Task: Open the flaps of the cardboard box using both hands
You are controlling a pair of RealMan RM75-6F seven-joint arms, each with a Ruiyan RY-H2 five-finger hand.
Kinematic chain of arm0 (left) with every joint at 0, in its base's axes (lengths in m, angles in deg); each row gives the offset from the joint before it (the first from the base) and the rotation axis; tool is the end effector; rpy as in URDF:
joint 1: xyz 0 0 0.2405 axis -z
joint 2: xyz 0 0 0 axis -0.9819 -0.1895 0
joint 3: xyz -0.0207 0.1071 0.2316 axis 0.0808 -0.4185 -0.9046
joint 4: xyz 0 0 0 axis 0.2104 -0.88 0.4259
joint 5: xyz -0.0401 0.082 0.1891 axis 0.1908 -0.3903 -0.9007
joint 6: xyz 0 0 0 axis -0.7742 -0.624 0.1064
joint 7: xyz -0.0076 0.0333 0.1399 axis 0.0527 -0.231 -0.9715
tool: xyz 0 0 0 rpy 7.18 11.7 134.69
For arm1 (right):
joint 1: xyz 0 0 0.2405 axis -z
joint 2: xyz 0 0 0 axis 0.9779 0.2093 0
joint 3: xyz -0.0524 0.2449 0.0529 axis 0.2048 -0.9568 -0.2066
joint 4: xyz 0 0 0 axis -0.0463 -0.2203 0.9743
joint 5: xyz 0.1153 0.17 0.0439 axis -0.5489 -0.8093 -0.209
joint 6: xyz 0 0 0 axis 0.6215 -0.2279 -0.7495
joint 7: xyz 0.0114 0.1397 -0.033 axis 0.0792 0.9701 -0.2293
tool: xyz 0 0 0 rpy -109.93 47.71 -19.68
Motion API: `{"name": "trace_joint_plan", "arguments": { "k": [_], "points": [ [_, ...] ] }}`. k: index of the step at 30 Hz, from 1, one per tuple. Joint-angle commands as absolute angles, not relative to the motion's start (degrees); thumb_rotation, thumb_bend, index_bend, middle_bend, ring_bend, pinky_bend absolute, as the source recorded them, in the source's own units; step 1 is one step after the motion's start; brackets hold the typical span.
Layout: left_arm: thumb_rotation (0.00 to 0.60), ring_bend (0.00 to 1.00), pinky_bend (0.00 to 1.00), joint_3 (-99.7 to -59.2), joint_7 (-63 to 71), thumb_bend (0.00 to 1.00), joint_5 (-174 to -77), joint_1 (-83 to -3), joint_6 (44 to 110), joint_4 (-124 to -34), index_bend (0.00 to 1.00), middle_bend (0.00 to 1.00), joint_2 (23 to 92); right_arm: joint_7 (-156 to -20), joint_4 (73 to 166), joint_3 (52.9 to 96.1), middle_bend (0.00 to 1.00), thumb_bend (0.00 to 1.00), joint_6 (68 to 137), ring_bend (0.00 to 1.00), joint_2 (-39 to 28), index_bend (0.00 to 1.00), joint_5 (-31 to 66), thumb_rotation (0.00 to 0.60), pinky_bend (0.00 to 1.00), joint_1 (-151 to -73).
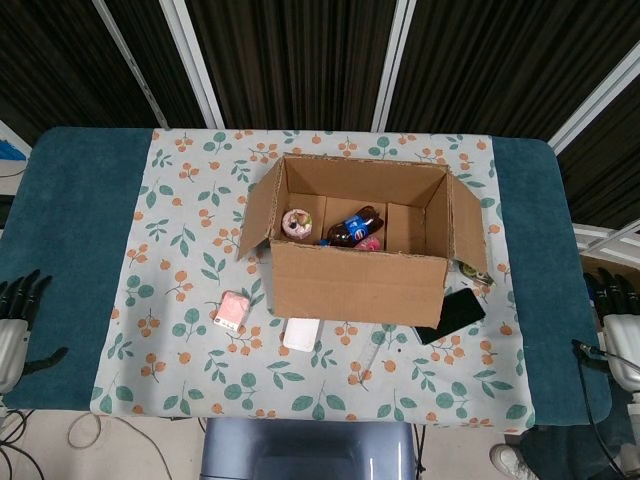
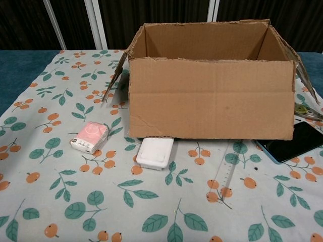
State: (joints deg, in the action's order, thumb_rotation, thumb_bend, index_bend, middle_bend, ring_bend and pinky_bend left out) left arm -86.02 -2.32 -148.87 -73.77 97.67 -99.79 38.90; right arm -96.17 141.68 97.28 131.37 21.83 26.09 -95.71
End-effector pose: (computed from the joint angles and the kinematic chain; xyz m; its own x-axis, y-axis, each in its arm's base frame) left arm -0.3117 0.1788 0.1558 0.4856 0.0251 0.8738 0.8740 0.0069 -0.4859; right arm -0.3171 -0.1939 0.2031 0.5962 -0.0324 0.8022 -0.7987 0.0779 0.5967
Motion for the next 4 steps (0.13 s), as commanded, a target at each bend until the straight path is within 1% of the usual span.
{"name": "trace_joint_plan", "arguments": {
  "k": [1,4],
  "points": [
    [0.600,0.00,0.00,-86.2,-2.2,0.01,-150.2,-73.8,98.5,-99.3,0.00,0.00,39.5,-93.5,137.7,96.0,0.00,0.11,133.0,0.00,19.2,0.00,29.4,0.600,0.21,-93.0],
    [0.600,0.00,0.00,-86.2,-1.9,0.01,-150.9,-73.8,99.0,-99.1,0.00,0.00,39.8,-93.0,136.3,94.9,0.00,0.11,132.2,0.00,18.5,0.00,30.4,0.600,0.21,-92.3]
  ]
}}
